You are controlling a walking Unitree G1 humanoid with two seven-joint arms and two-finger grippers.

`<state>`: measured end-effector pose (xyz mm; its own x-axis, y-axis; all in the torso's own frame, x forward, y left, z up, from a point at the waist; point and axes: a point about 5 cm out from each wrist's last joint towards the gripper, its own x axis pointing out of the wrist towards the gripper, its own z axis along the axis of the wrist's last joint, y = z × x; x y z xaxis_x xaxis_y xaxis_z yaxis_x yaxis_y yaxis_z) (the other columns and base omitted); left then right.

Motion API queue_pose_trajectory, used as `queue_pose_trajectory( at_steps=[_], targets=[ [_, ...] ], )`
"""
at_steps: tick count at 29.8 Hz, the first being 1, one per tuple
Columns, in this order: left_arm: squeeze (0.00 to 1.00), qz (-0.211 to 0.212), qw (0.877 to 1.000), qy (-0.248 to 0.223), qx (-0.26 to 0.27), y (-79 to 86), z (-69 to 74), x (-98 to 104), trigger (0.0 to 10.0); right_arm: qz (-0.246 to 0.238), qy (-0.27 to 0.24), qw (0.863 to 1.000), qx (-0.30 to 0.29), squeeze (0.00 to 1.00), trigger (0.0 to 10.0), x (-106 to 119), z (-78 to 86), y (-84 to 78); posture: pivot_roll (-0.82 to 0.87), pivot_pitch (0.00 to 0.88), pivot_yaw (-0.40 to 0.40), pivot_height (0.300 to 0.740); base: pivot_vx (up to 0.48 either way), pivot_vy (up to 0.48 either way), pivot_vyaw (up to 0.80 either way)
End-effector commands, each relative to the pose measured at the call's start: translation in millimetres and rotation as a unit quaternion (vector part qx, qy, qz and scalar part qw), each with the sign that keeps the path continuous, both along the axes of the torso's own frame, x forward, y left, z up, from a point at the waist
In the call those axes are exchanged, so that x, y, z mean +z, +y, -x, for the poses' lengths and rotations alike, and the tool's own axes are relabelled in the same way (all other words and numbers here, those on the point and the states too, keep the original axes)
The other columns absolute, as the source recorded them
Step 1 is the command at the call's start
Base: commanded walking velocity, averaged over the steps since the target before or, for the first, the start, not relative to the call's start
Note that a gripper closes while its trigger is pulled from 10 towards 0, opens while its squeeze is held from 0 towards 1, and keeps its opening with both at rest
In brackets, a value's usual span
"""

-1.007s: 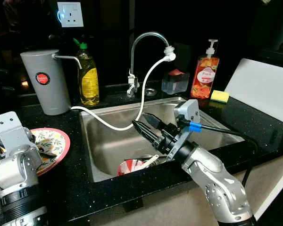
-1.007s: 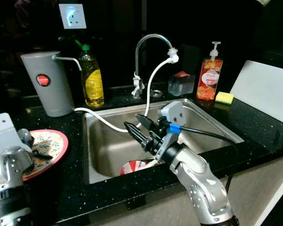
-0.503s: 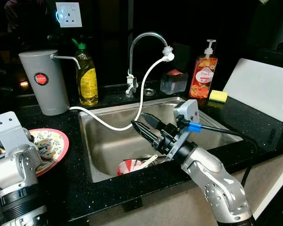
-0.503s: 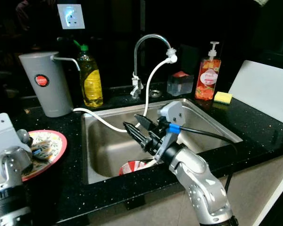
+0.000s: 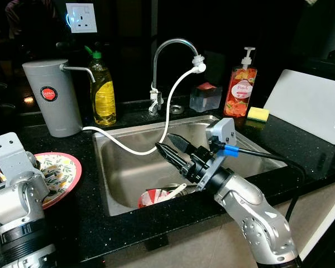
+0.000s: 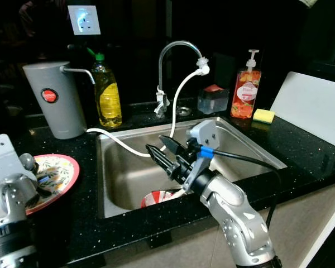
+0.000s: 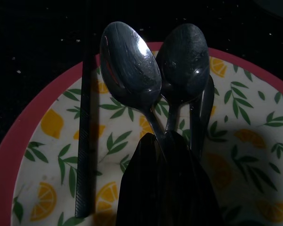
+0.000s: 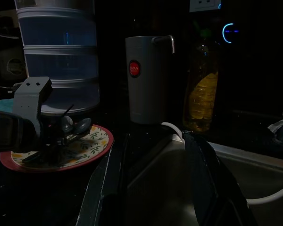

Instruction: Kitchen organization

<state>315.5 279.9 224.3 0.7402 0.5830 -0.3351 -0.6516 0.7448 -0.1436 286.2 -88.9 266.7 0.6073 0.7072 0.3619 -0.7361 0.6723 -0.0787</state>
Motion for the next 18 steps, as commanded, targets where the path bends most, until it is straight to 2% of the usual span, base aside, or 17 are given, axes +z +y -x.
queue_pose_trajectory(
  at_steps=[1, 2, 3, 4, 6, 13, 15, 17, 18],
  targets=[
    [0.0, -0.012, 1.0, -0.001, 0.001, 1.0, 0.9, -1, 0.0, -0.003, -0.01, 1.0, 0.004, 0.0, 10.0, 6, 2.1, -0.1, -0.04, 0.016, 0.011, 0.74, 0.0, 0.0, 0.0],
    [0.0, -0.027, 1.0, -0.009, -0.003, -0.4, 0.7, 2, 3.0, -0.003, -0.01, 1.0, 0.004, 0.0, 10.0, 6, 2.0, -0.1, -0.04, 0.017, 0.01, 0.74, 0.0, 0.0, 0.0],
    [0.0, -0.037, 0.999, -0.014, -0.006, -1.5, 0.6, 4, 3.0, -0.003, -0.01, 1.0, 0.004, 0.0, 10.0, 6, 2.0, -0.1, -0.04, 0.017, 0.01, 0.74, 0.0, 0.0, 0.0],
    [0.0, -0.066, 0.997, -0.027, -0.015, -4.9, 0.4, 9, 9.6, -0.003, -0.01, 1.0, 0.004, 0.0, 10.0, 6, 1.9, -0.2, -0.04, 0.017, 0.01, 0.74, 0.0, 0.0, 0.0],
    [0.0, -0.075, 0.996, -0.033, -0.02, -6.8, 0.2, 11, 10.0, -0.003, -0.01, 1.0, 0.004, 0.0, 10.0, 6, 1.9, -0.2, -0.04, 0.017, 0.01, 0.74, 0.0, 0.0, 0.0],
    [0.0, -0.102, 0.993, -0.055, -0.017, -9.3, 1.2, 18, 10.0, -0.004, -0.01, 1.0, 0.004, 0.0, 10.0, 6, 1.6, -0.4, -0.04, 0.02, 0.008, 0.74, 0.0, 0.0, 0.0],
    [0.0, -0.116, 0.99, -0.067, -0.034, -13.7, 0.0, 22, 10.0, -0.005, -0.01, 1.0, 0.003, 0.0, 10.0, 6, 1.5, -0.6, -0.04, 0.02, 0.008, 0.74, 0.0, 0.0, 0.0],
    [0.0, -0.133, 0.984, -0.091, -0.075, -23.9, -2.5, 29, 10.0, -0.005, -0.01, 1.0, 0.002, 0.0, 10.0, 6, 1.4, -0.8, -0.04, 0.02, 0.008, 0.74, 0.0, 0.0, 0.0],
    [0.0, -0.133, 0.984, -0.091, -0.075, -23.9, -2.5, 29, 10.0, -0.005, -0.01, 1.0, 0.002, 0.0, 10.0, 6, 1.4, -0.8, -0.04, 0.02, 0.008, 0.74, 0.0, 0.0, 0.0]
  ],
)
